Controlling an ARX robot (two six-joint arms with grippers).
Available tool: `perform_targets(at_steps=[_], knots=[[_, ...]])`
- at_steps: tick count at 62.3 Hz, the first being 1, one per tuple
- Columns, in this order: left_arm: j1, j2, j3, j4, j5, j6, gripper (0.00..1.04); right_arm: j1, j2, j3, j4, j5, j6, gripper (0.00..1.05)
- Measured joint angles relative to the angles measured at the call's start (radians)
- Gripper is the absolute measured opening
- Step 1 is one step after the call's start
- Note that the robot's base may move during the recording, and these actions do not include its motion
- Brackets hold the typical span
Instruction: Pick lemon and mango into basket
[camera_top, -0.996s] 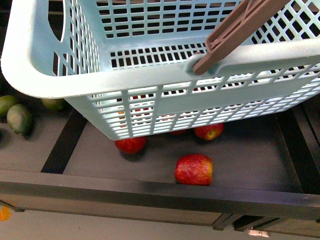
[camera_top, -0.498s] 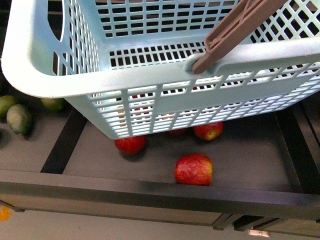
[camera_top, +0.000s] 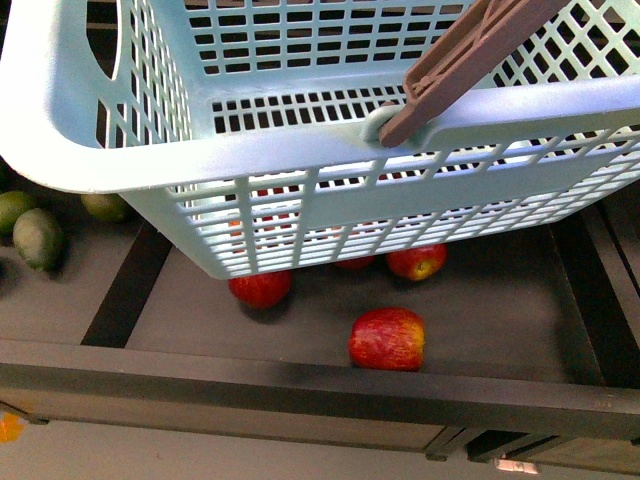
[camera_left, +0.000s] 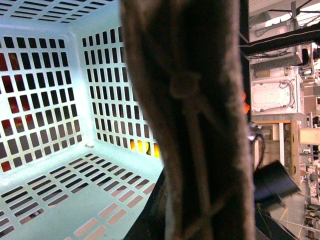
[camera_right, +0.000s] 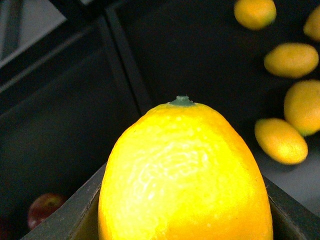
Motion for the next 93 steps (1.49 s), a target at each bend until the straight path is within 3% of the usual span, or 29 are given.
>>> perform_targets(at_steps=[6,14,34,53,68,80,85,93], knots=[[0.000,0.000,0.000,0.000,0.002,0.000,0.04,0.028,-0.114,-0.018,0.040,-0.083,0.011,0.62],[-0.001,0.000,0.000,0.000,0.006,0.000,0.04,0.114,-0.179,-0.022,0.094,-0.110,0.039,0.62],[-0.001,0.000,0.000,0.000,0.000,0.000,0.04,0.422,-0.184,-0.037,0.146,-0.017,0.032,0.62],[0.000,0.000,0.000,0.000,0.003,0.000,0.04,0.550,-0.176,-0.066,0.157,0.035,-0.014,0.63],[0.000,0.000,0.000,0.000,0.001,0.001,0.04,0.567,-0.182,-0.090,0.200,0.071,-0.029,0.98],[0.000,0.000,0.000,0.000,-0.003,0.001,0.04,0.488,-0.231,-0.117,0.272,0.216,-0.019,0.95],[0.001,0.000,0.000,0.000,-0.007,0.003,0.04,0.478,-0.273,-0.163,0.288,0.328,-0.127,0.82],[0.001,0.000,0.000,0.000,0.004,0.001,0.04,0.476,-0.339,-0.278,0.328,0.328,-0.224,0.63]])
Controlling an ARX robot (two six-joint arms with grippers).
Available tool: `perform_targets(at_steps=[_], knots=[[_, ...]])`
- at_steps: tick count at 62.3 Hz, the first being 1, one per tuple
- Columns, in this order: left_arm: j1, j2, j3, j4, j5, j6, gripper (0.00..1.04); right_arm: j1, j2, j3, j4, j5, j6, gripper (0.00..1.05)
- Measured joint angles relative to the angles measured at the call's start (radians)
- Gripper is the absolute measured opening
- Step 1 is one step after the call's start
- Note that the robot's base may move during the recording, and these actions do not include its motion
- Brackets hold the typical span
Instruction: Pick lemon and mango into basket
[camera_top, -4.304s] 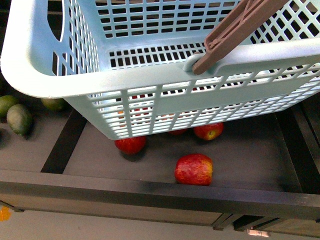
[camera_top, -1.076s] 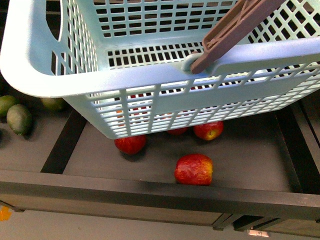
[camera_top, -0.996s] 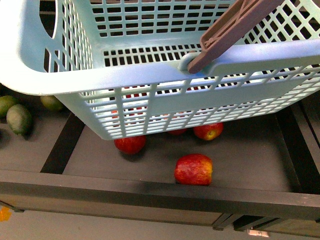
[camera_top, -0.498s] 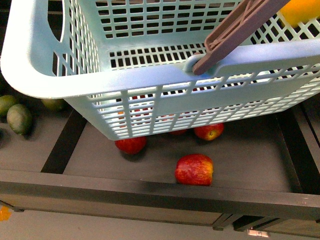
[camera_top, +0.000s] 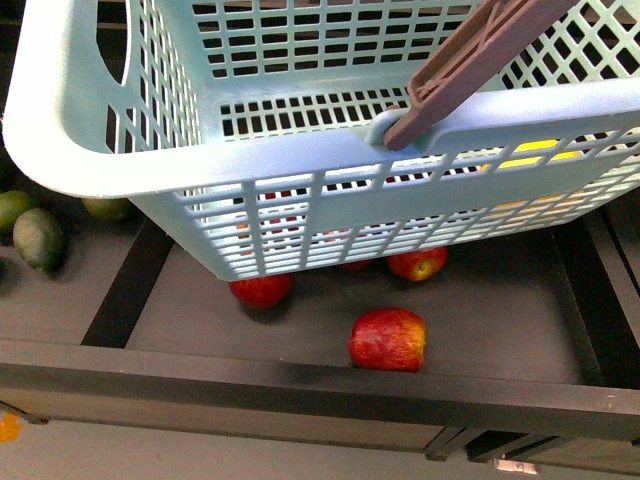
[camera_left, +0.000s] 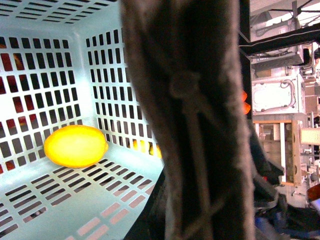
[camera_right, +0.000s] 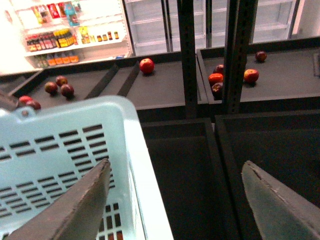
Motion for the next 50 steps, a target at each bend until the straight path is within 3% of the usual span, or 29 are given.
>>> perform_targets(at_steps=[10,19,50], knots=[[-0.001,0.000,0.000,0.000,-0.001,-0.001,0.04,-0.050,-0.131,-0.184,0.042,-0.043,-0.041,0.24],[-0.001,0.000,0.000,0.000,-0.007,0.002,0.04,-0.050,-0.202,-0.263,0.045,-0.043,-0.051,0.02],[-0.002,0.000,0.000,0.000,-0.003,0.000,0.04,-0.050,-0.485,-0.441,-0.060,-0.045,-0.055,0.02]])
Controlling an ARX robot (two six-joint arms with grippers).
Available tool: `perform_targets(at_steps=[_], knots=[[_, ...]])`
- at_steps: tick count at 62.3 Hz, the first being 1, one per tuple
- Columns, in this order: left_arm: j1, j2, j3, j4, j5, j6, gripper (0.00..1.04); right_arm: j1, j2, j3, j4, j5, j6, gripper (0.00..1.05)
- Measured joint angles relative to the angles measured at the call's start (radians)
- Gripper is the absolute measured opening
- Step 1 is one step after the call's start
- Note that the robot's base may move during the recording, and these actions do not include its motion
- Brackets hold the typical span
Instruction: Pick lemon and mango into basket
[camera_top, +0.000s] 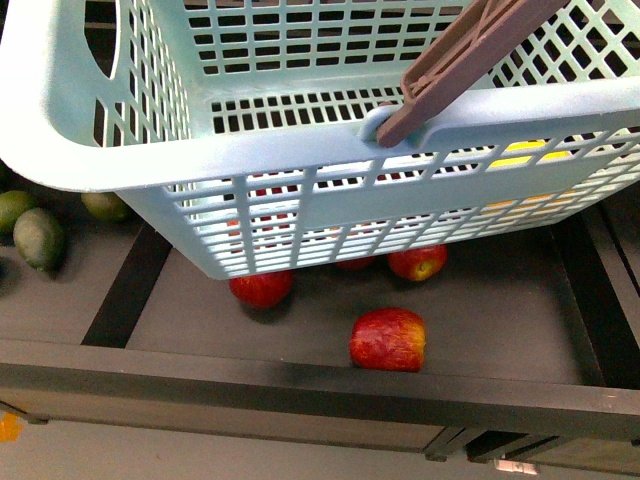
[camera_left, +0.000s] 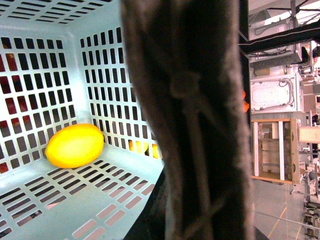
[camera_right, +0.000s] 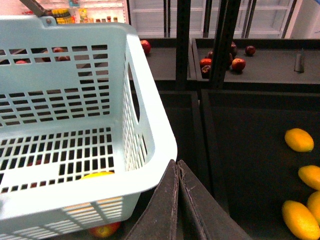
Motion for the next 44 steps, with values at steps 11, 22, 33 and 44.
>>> perform_targets(at_steps=[11,22,33,44], knots=[[0.000,0.000,0.000,0.000,-0.001,0.000,0.04,0.000,-0.081,-0.026,-0.048,0.000,-0.002,0.13],[0.000,0.000,0.000,0.000,-0.001,0.000,0.04,0.000,-0.085,-0.026,-0.048,0.000,-0.002,0.41],[0.000,0.000,0.000,0.000,0.002,0.000,0.04,0.000,-0.087,-0.026,-0.048,0.000,-0.002,0.71],[-0.013,0.000,0.000,0.000,0.008,0.002,0.04,-0.002,-0.088,-0.026,-0.048,0.004,-0.001,0.97]])
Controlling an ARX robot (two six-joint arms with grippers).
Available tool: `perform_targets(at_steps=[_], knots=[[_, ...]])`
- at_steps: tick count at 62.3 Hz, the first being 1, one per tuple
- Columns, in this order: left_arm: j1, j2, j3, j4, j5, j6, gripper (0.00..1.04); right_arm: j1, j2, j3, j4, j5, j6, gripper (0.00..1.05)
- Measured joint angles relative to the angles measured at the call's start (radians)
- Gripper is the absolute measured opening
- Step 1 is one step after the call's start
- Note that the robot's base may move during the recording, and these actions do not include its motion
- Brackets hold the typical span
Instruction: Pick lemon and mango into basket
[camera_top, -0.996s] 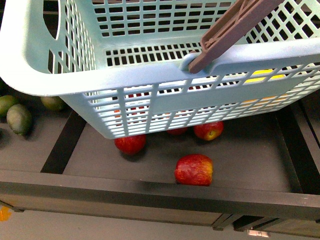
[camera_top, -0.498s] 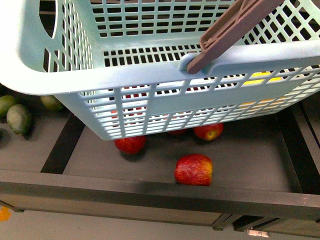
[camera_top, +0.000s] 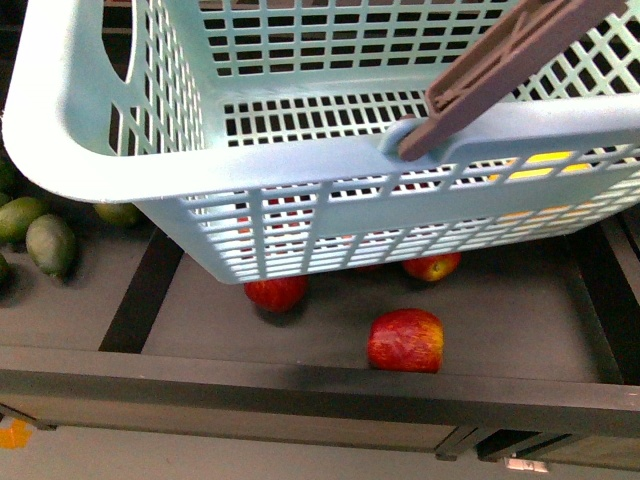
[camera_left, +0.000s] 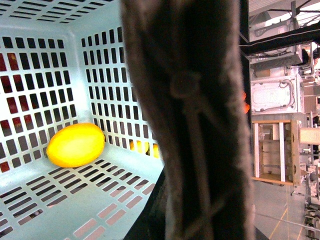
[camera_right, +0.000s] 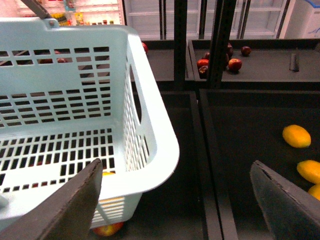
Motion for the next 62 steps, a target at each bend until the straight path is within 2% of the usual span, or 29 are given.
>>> perform_targets(at_steps=[62], knots=[[0.012,0.000,0.000,0.000,-0.013,0.001,0.04,0.000,0.000,-0.007,-0.001,-0.004,-0.001,0.96]])
